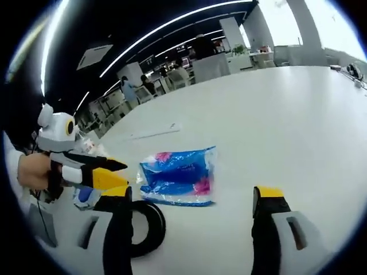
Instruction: Arrange the tabletop items into an orderly group along one side of the table until the central work area is clear of visible clutter.
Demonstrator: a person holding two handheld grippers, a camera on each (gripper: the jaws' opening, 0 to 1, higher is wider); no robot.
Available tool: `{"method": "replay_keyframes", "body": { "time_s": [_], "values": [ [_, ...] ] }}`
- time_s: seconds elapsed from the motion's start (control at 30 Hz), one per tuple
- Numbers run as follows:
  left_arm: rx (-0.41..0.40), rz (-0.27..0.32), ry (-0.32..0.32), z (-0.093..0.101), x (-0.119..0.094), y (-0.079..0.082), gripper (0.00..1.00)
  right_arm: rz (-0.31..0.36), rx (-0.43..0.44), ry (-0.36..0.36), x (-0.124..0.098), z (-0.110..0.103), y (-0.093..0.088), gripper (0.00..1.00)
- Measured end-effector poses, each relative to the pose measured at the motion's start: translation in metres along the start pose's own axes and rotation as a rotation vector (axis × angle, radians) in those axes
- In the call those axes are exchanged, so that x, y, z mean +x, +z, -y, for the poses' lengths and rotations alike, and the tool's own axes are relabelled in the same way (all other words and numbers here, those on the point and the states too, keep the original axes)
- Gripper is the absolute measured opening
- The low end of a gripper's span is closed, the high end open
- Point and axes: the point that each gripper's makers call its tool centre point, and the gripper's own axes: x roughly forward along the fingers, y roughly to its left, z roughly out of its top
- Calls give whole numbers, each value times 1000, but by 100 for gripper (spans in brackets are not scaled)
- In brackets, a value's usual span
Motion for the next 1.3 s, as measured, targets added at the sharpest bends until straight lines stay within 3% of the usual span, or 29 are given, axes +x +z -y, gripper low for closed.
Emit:
{"method": "replay_keyframes", "body": {
  "time_s": [0.17,0.27,0.47,0.83,1.3],
  "values": [
    [-6,30,16,-3,-18,-4,72,20,-4,27,-13,-11,3,96],
    [-43,9,29,-5,-29,-12,78,21,-6,38,-20,-18,3,96],
    [-81,21,39,-6,-53,-25,78,26,-2,55,-37,-30,-2,95],
    [-51,32,50,-3,-77,-39,79,16,19,82,-54,-48,-12,93],
    [-70,39,68,-16,-90,-52,78,12,37,71,-66,-50,-20,88]
  ]
}}
